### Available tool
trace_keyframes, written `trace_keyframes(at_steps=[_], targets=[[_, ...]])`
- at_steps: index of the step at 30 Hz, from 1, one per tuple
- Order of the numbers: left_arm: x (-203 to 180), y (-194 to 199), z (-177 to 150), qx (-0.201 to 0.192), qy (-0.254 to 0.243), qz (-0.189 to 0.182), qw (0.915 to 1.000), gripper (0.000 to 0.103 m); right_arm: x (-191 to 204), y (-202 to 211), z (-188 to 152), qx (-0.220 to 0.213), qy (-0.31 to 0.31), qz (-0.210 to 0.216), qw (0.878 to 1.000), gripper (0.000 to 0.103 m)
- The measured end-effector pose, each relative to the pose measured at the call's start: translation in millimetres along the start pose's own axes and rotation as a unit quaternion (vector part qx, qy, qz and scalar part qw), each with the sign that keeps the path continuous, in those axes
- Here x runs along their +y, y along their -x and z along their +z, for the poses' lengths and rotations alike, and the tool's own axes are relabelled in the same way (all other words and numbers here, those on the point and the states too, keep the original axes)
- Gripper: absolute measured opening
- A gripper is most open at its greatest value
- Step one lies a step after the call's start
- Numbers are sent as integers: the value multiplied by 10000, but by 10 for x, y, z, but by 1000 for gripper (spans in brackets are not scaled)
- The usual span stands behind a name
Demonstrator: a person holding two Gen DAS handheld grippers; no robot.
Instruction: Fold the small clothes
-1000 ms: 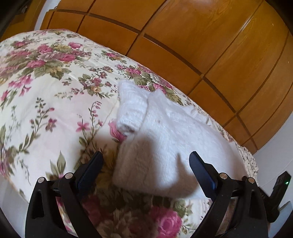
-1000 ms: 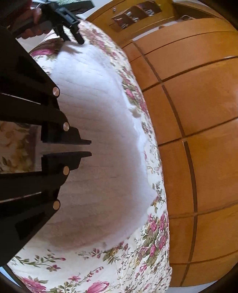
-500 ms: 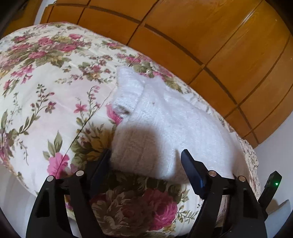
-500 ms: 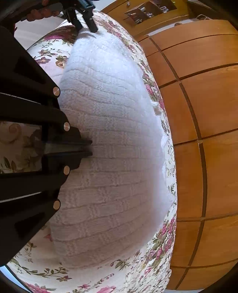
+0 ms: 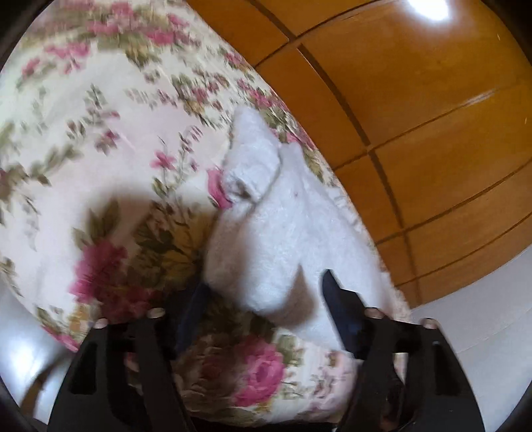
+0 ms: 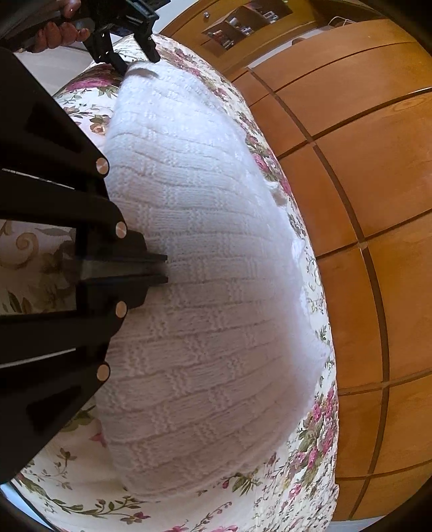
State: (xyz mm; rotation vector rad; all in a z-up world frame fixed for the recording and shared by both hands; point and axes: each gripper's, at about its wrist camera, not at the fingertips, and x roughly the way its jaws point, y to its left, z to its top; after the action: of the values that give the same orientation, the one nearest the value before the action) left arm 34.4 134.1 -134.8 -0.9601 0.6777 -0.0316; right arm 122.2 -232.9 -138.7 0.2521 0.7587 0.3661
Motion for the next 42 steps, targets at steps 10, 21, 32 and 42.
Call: trace_keyframes(at_steps=[10,21,32,42], targets=[[-36,-303,95,227,505,-409,9976,69,4,2,-3,-21,-33,-5,10000,6],[-168,-614,303,-132,536,166,9983,30,1,6,-7,-26,-51,5,10000,6],[-574,-490,371,-418,-254,171,9987,18,2,6,-1,-5,-79,-17,10000,6],[-1389,-471,325,-726,-1828,-172,9803,17,-6,4,18,51,-142,8,9999,7]])
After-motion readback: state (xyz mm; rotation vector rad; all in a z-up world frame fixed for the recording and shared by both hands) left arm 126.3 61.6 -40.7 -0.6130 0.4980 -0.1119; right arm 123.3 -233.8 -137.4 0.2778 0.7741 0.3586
